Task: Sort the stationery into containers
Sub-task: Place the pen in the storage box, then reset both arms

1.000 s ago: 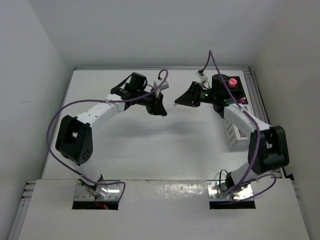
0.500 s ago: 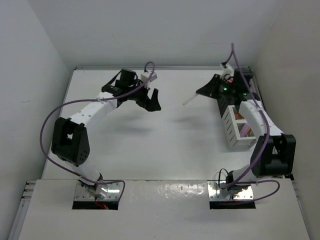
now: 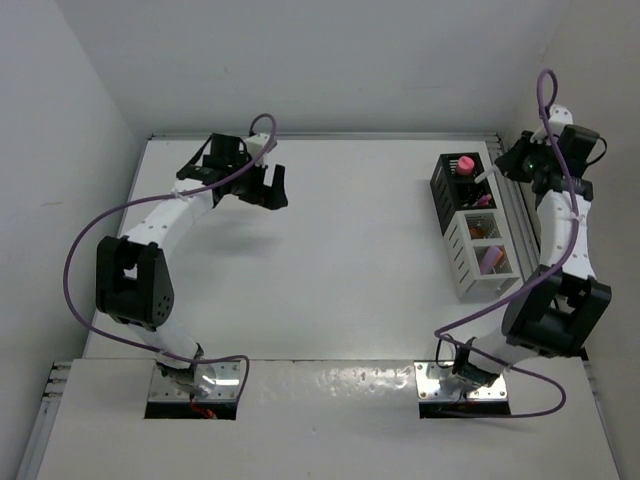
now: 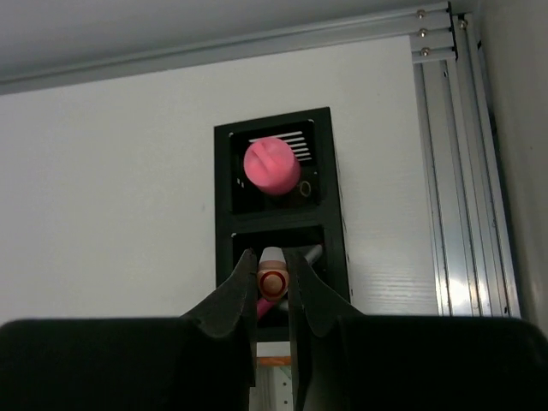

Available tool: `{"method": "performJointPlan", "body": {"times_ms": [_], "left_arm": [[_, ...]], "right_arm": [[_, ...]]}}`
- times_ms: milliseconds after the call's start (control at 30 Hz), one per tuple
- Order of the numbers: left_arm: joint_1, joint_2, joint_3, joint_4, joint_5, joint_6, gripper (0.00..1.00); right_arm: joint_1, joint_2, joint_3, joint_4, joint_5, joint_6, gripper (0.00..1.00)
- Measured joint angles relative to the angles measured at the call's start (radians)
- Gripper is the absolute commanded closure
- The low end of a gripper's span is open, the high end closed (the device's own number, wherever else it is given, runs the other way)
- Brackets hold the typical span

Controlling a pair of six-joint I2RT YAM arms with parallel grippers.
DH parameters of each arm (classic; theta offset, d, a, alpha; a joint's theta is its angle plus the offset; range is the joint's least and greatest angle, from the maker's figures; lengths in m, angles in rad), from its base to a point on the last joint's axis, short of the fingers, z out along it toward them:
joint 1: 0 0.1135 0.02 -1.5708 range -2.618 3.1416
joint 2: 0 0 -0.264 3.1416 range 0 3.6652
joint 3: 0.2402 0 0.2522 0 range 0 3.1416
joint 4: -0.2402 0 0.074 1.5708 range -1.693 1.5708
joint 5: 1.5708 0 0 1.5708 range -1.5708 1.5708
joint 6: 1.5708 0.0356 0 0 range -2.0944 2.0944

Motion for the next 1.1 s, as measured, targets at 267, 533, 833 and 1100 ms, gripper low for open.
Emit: {"method": "performJointPlan", "body": {"times_ms": [267,533,833,1100], "left_arm": [[0.051,-0.002,0.0,-0.041,-0.059,0.023,0.0],[0.214,-0.08,-0.045,-0.075,-0.06,0.062,0.0],[0.417,-0.148,-0.077,-0.164,-0.089,0.163,0.0],[0.423,-0.217,-0.089,-0.176,-0.108,0.195,0.0]], "right_arm": [[0.042,0.129,-0.003,-0.004,0.071,-0.092,0.5],[0.076,0.125,-0.027,-0.036,0.084,-0.138,0.27],[0.119,-0.066,-0.064,-0.124,0.034,-0.112,0.23],[0.172,-0.213,-0.117,-0.268,0.026,-0.089,0.21]]}}
